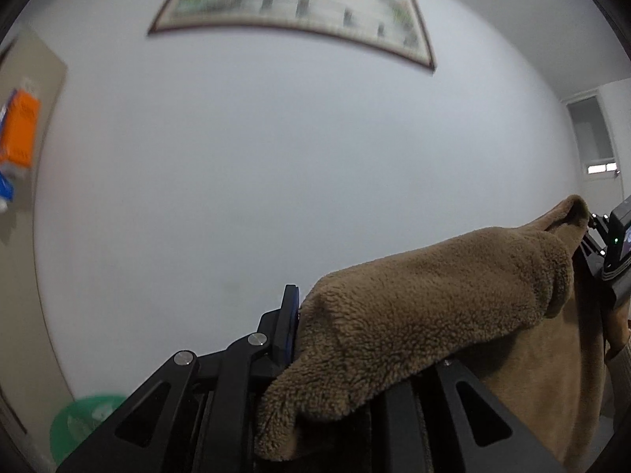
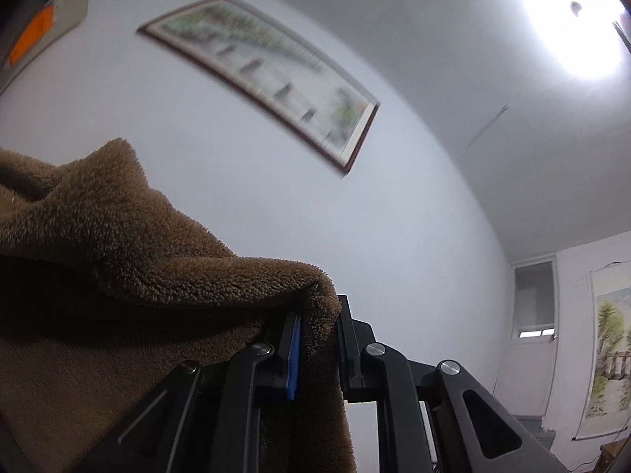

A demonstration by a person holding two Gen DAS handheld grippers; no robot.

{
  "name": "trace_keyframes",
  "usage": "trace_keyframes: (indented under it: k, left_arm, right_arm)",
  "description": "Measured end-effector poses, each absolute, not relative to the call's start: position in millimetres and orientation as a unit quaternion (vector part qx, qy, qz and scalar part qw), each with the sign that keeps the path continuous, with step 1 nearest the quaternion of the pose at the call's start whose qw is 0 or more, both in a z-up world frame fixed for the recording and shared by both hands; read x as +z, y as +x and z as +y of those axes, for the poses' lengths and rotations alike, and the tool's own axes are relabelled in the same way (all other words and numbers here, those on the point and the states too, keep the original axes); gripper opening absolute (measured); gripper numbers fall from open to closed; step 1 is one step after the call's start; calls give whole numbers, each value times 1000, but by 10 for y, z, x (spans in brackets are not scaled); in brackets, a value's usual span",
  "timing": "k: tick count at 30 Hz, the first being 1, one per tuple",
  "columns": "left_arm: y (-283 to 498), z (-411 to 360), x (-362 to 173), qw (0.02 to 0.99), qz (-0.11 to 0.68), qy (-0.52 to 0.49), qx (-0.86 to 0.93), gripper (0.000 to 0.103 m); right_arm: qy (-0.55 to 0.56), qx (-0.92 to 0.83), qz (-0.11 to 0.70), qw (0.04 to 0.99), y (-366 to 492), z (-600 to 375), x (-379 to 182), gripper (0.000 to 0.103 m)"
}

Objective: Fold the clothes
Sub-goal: 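Raise both grippers high holding two blanket corners to hang it open, then lower both held corners and lay the blanket over the table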

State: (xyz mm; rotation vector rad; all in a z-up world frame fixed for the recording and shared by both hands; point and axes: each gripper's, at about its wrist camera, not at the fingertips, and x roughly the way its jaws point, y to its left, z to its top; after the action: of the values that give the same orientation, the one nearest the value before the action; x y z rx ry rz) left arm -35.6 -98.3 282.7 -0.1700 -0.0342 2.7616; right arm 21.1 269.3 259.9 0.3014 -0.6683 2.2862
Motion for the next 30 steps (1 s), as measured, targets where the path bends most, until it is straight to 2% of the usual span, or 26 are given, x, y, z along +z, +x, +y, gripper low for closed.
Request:
trace_keyframes:
  k: [5, 12, 17, 19, 21, 23, 24, 26, 30]
  left_arm:
    - [-1456, -760, 2144, 158, -7, -187, 969, 19]
    - [-2889, -513, 980, 107, 11, -354, 929, 18]
    - [-3686, -397, 177, 90, 25, -461, 882, 20]
    - [-3919, -377, -50, 87, 29, -494, 865, 31]
    - [-4117, -461, -225, 83, 8, -518, 851, 51]
    - [-4292, -644, -289, 89, -49, -532, 840, 59]
    - [-4369, -753, -288, 93, -82, -533, 837, 69]
    - [-4510, -951, -281, 85, -122, -535, 832, 79]
    - [-4580, -988, -305, 87, -113, -544, 827, 80]
  right_arm:
    - [-3, 919, -233, 318, -786, 3175, 1938, 16]
    - [-207, 925, -212, 238, -2274, 3575, 623, 16]
    - [-321, 916, -161, 176, -2892, 3790, -70, 16]
    - [-347, 912, -144, 166, -3020, 3847, -202, 16]
    - [-370, 906, -127, 159, -3125, 3897, -308, 16]
    - [-393, 900, -110, 152, -3231, 3948, -414, 17]
    - [-402, 898, -96, 148, -3284, 3946, -440, 17]
    - [-415, 898, -45, 140, -3367, 4020, -473, 18]
    - [-424, 898, 42, 113, -3379, 4133, -621, 22]
